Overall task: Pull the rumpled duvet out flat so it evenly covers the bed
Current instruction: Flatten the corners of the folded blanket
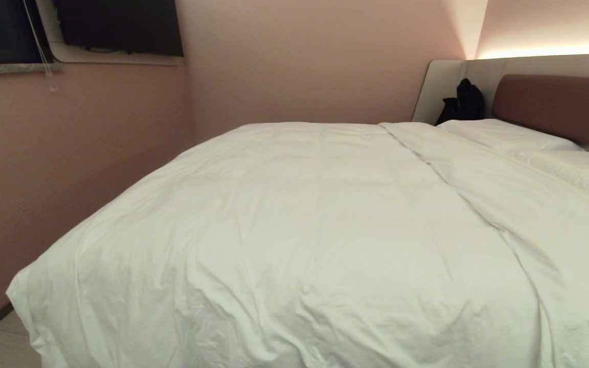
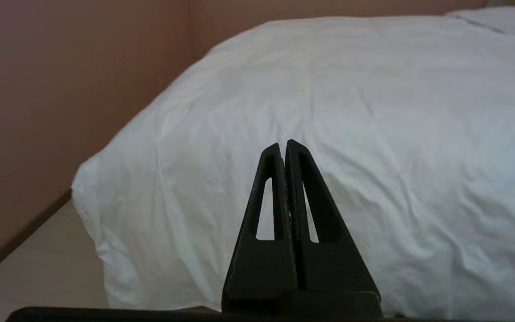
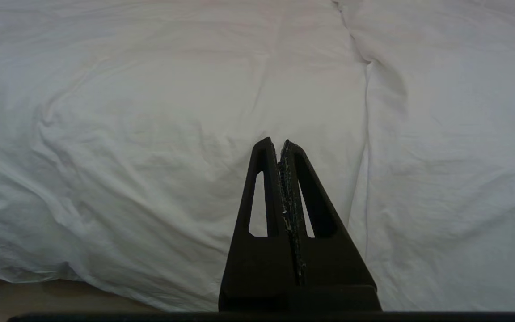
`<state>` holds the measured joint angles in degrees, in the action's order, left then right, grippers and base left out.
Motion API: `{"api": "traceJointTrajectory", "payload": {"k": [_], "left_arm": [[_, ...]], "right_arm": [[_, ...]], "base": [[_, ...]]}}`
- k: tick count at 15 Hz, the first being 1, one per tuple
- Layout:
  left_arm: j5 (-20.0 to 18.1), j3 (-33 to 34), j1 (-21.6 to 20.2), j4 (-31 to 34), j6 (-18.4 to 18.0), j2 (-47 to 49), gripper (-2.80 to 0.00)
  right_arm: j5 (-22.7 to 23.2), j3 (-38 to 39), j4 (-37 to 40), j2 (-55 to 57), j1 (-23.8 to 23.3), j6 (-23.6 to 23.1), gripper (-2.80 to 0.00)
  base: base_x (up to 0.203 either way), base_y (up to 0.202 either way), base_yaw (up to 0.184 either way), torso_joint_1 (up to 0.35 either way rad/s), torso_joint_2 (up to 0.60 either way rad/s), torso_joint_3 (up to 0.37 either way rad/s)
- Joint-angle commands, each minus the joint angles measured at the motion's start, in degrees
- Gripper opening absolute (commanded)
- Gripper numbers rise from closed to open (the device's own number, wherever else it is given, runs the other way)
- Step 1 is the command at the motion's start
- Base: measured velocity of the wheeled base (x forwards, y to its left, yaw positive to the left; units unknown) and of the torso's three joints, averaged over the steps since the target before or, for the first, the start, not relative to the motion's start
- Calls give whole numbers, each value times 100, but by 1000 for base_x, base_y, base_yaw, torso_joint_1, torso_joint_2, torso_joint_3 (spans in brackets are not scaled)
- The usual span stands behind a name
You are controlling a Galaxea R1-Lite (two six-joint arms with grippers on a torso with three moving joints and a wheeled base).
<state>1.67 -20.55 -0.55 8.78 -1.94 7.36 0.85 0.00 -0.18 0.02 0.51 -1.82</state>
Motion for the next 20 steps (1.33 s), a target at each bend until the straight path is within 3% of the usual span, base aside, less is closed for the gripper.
{"api": "traceJointTrajectory", "payload": {"k": [1,8,11,20], "left_arm": [[-160,615,26,-9,-53,-706,-280],[-254,1374,28,-87,-46,-727,-280],[-284,1874,33,-415,-15,-727,-280],[-297,1887,37,-439,18,-727,-280]], "right_arm": [[3,0,1,6,2,-3,-280],[3,0,1,6,2,-3,-280],[3,0,1,4,2,-3,-280],[3,0,1,1,2,-3,-280]], "base": [[0,0,0,0,0,0],[0,0,0,0,0,0],[0,0,0,0,0,0],[0,0,0,0,0,0]]}}
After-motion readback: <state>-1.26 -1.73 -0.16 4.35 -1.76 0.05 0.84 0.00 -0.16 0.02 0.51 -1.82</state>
